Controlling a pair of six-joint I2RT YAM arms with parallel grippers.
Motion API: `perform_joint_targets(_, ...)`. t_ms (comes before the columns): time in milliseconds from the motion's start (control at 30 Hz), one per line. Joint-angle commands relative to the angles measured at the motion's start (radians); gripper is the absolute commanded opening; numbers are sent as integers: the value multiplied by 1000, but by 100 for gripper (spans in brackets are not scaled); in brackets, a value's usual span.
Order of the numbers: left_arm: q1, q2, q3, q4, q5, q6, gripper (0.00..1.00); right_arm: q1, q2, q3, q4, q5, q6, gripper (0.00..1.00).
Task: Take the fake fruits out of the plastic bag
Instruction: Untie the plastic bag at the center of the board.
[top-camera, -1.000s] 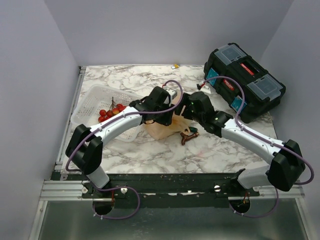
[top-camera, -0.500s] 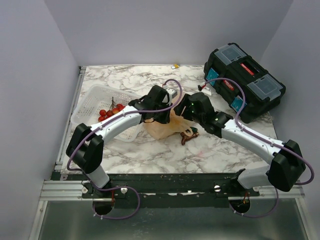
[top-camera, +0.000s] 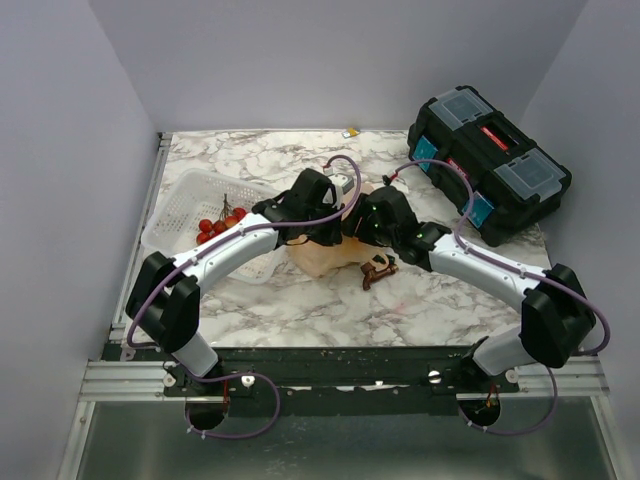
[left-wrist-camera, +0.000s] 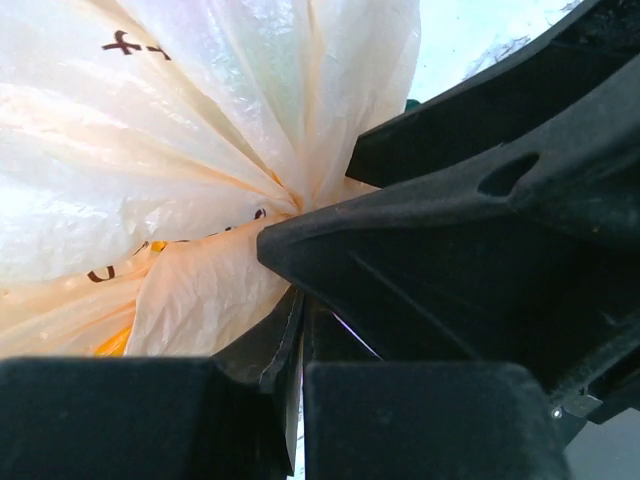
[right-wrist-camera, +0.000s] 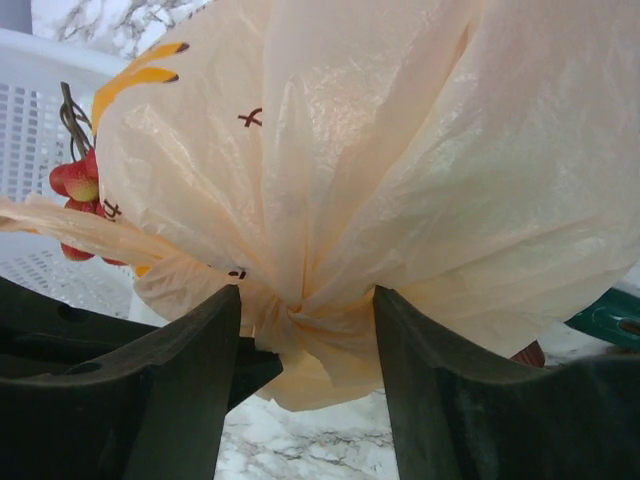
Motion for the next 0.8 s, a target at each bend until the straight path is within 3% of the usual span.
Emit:
perform_joint_targets(0, 2, -40, -20, 36, 36, -30, 0, -4, -9, -22, 55, 67, 30, 54)
perform_joint_targets(67, 1, -45, -18, 28, 17, -33, 0, -3, -14, -29, 64, 102, 34, 45)
perform_joint_targets(167, 0, -49, -16, 19, 1, -44, 0, -3, -15, -34, 83, 134, 39, 24)
perform_joint_targets(433, 2, -47, -10, -13, -47, -68, 0, -5, -22, -29, 102, 213, 30, 1)
perform_joint_targets(767, 3, -61, -5, -36, -98, -80, 0, -75, -96, -53, 105, 260, 43, 1)
